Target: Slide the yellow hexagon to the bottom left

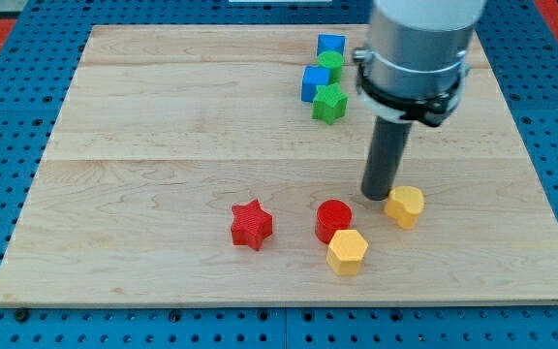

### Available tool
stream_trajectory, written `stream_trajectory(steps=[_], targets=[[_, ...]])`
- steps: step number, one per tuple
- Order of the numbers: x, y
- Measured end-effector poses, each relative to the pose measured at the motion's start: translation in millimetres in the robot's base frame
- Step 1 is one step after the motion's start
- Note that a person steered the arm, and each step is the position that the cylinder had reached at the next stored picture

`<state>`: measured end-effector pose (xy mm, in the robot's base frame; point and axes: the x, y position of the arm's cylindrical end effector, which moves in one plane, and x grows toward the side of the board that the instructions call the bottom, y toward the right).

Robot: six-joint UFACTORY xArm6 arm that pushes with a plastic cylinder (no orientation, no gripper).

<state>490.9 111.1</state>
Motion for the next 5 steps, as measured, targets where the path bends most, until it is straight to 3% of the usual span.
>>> stream_trajectory(steps=[1, 3, 4, 5], targets=[[-11, 0], [38, 8], [5, 6], [47, -1]])
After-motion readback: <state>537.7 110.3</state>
